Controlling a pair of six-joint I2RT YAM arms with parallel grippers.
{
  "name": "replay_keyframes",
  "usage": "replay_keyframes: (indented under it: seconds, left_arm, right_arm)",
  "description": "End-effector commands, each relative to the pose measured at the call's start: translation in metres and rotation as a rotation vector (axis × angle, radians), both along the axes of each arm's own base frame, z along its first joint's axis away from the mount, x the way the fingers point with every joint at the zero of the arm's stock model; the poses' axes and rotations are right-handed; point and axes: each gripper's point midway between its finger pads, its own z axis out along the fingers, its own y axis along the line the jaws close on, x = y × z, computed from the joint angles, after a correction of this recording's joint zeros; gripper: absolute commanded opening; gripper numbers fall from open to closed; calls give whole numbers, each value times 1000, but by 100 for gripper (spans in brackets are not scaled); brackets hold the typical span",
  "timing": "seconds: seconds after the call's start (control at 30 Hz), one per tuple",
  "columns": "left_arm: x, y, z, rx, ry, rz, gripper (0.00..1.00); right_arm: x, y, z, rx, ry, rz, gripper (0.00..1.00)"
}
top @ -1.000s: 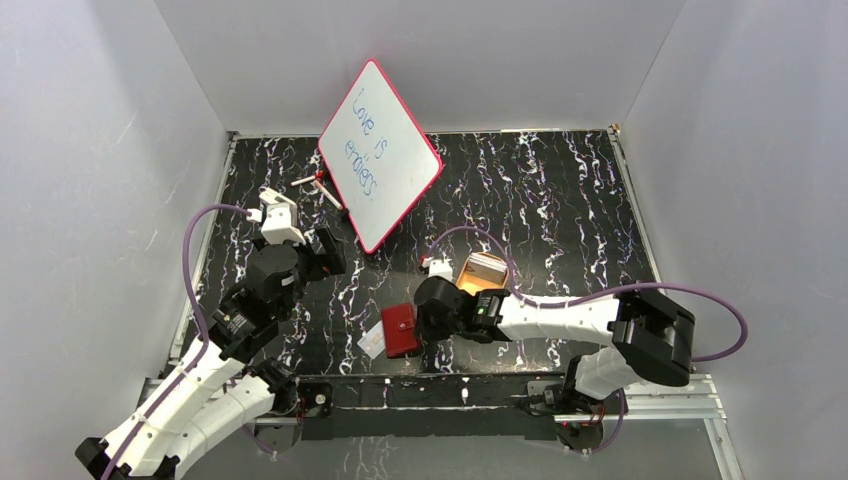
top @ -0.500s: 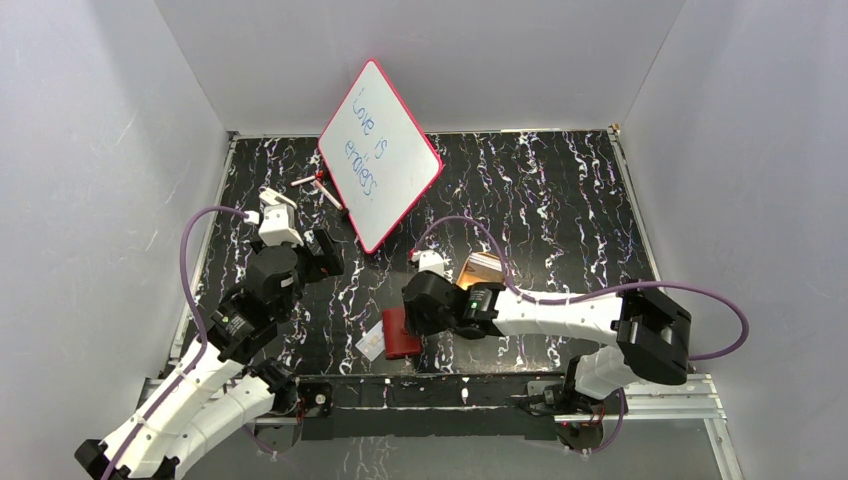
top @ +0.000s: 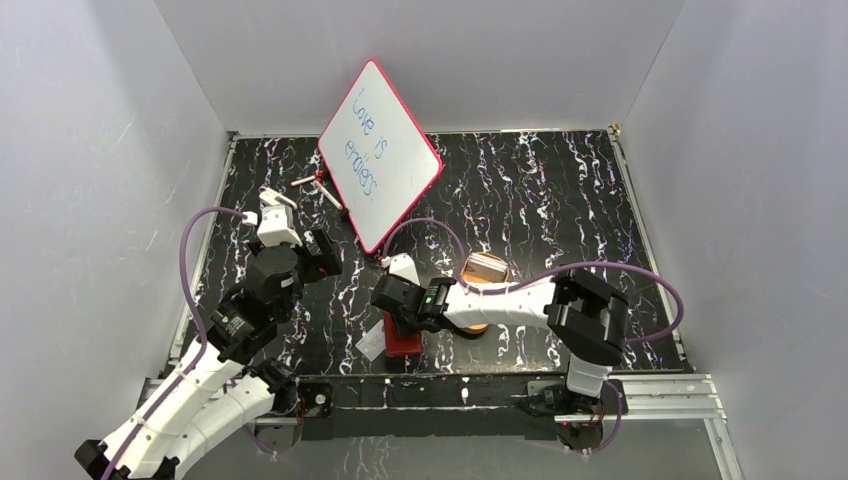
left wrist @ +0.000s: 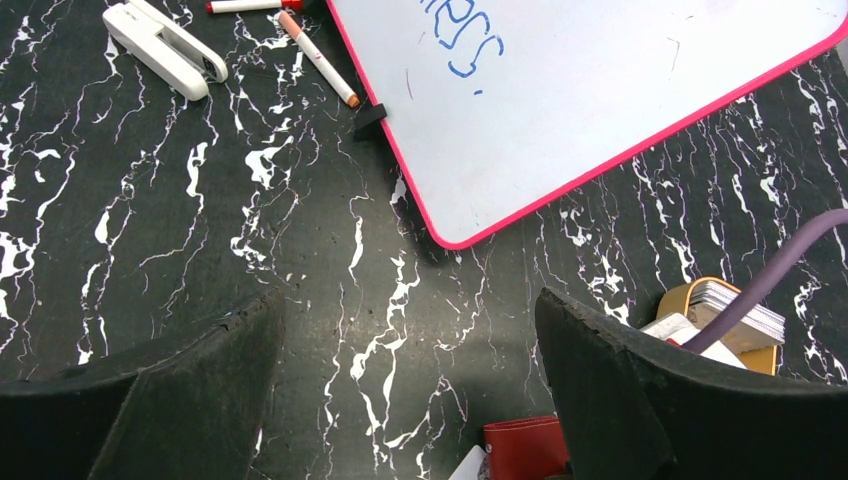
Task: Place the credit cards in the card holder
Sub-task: Move the card holder to the center of the board, then open the card holder at the center of the board.
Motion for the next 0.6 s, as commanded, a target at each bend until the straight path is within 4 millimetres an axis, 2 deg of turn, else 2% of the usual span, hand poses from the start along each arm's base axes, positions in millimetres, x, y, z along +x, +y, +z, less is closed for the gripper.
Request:
replay_keyframes:
  seconds: [0.0, 0.2, 0.4, 0.57]
  left_arm:
    - [1, 4, 8, 4, -19, 19, 92]
    - [1, 2, 8, 4, -19, 10, 91]
    - [2, 2, 8, 7, -18, 10, 91]
    - [2, 2, 8, 10, -19, 8, 91]
  right_arm:
    - [9, 3, 8, -27, -45, -14, 41]
    - [6, -1, 1, -49, -30, -22, 43]
    - [0, 1, 17, -23, -45, -18, 50]
    - [-4, 4, 26, -21, -63, -10, 50]
